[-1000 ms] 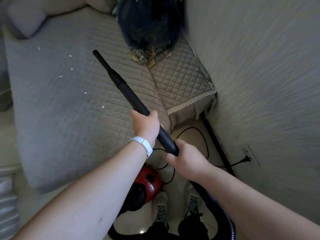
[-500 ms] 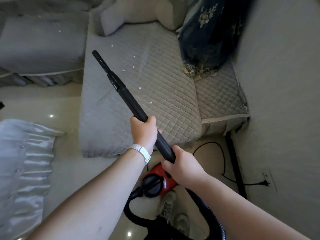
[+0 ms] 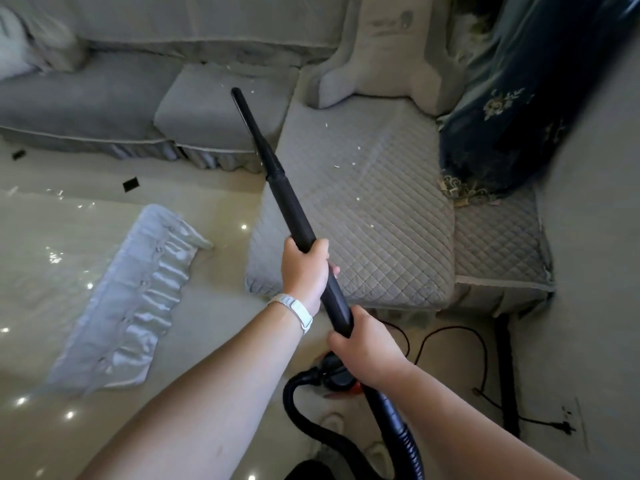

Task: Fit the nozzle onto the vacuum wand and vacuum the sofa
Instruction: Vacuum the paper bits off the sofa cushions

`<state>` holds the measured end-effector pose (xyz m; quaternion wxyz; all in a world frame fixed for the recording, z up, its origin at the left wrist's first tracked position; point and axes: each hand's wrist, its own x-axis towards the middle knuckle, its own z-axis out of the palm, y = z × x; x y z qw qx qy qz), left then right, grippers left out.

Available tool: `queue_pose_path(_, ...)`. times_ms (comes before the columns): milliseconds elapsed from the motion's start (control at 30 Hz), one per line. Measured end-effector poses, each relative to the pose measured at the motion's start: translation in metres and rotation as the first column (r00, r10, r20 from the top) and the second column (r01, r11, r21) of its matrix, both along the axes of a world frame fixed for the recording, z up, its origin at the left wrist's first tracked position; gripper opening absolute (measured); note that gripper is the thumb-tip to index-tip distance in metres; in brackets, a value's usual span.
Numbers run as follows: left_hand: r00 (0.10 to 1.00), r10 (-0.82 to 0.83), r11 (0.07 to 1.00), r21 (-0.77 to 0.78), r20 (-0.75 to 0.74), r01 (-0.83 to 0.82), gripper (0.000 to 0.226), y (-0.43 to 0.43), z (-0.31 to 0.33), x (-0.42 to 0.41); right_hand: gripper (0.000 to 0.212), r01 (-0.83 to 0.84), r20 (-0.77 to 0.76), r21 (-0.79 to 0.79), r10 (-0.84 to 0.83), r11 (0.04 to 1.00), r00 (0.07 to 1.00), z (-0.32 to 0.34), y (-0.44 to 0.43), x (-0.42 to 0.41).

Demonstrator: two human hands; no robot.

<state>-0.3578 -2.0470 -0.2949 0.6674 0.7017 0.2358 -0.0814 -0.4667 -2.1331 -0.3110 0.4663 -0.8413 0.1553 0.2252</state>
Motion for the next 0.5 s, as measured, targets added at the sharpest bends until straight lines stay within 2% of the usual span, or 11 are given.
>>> queue_pose_path(100, 0.999, 0.054, 0.994, -0.091, -0.005, -0.054, 0.012, 0.027, 0.019, -0.003, 0.019, -0.033, 0.003, 0.071, 0.033, 0.997, 0.999, 0.015, 0.022, -0.001)
queue_pose_path(300, 0.996, 0.085, 0.952, -0.296, 0.018, -0.076, 0.011, 0.095, 0.048, 0.003, 0.023, 0.020, -0.021, 0.408, -0.013, 0.913, 1.000, 0.036, 0.080, 0.010)
queue_pose_path(367, 0.994, 0.102, 0.947, -0.309, 0.035, -0.086, 0.009, 0.127, 0.051, 0.009, 0.021, 0.012, -0.016, 0.416, -0.006, 0.909, 1.000, 0.038, 0.112, 0.018)
queue_pose_path(500, 0.992, 0.121, 0.947, -0.303, 0.024, -0.108, 0.007, 0.211, 0.051, 0.022, 0.014, -0.017, -0.001, 0.309, 0.018, 0.951, 1.000, 0.040, 0.195, 0.036)
